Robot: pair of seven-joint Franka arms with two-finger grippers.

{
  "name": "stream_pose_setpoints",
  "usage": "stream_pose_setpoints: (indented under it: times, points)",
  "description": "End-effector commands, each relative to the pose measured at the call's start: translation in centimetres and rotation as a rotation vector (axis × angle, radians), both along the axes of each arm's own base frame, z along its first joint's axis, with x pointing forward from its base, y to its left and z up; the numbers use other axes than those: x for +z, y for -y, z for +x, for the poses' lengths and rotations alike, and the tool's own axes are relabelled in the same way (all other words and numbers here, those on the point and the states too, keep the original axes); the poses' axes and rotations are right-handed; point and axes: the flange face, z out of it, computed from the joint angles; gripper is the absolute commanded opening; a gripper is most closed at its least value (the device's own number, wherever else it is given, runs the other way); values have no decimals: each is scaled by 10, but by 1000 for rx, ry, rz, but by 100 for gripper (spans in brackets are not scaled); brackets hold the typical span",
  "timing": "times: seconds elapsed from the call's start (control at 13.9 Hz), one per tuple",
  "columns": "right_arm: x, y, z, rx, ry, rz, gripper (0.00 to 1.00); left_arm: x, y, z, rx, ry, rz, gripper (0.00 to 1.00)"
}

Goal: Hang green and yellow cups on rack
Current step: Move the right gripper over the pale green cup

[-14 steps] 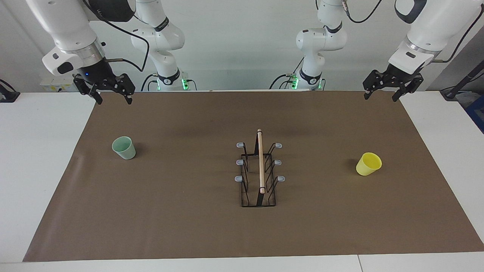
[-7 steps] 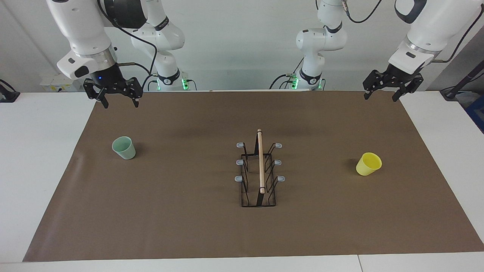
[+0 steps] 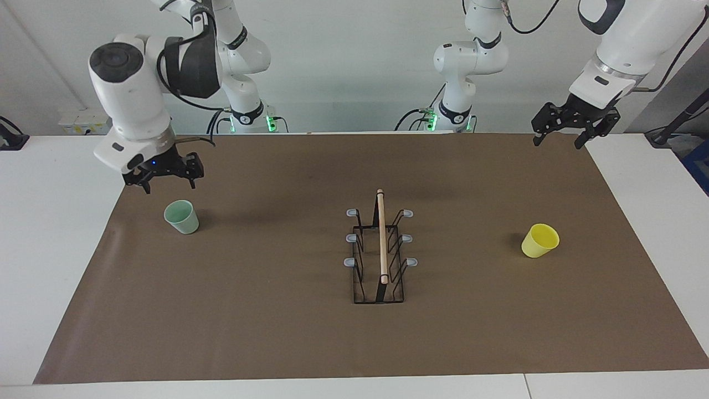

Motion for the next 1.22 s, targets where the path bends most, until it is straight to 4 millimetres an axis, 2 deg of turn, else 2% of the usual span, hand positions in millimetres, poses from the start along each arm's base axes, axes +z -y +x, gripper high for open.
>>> stream_pose_setpoints:
  times: [0.0, 0.14, 0.36, 0.5, 0.65, 0.79, 0.93, 1.08, 1.15]
  points:
    - [-36, -35, 25, 227, -89, -137, 100, 3, -2, -4, 10, -6, 21, 100]
    - [-65, -62, 23, 385, -183, -211, 100, 3, -2, -4, 10, -6, 21, 100]
    - [-98, -76, 6, 595, -321, -283, 100, 3, -2, -4, 10, -6, 21, 100]
    - [-127, -93, -9, 761, -441, -355, 100, 3, -2, -4, 10, -6, 21, 100]
    - [-159, -119, -30, 886, -535, -438, 100, 3, -2, -4, 10, -6, 21, 100]
    - [-181, -136, -45, 978, -597, -538, 100, 3, -2, -4, 10, -6, 21, 100]
    - [-196, -144, -56, 1034, -637, -595, 100, 3, -2, -4, 10, -6, 21, 100]
    - [-222, -145, -75, 1112, -692, -680, 100, 3, -2, -4, 10, -6, 21, 100]
    - [-228, -142, -81, 1136, -709, -707, 100, 3, -2, -4, 10, -6, 21, 100]
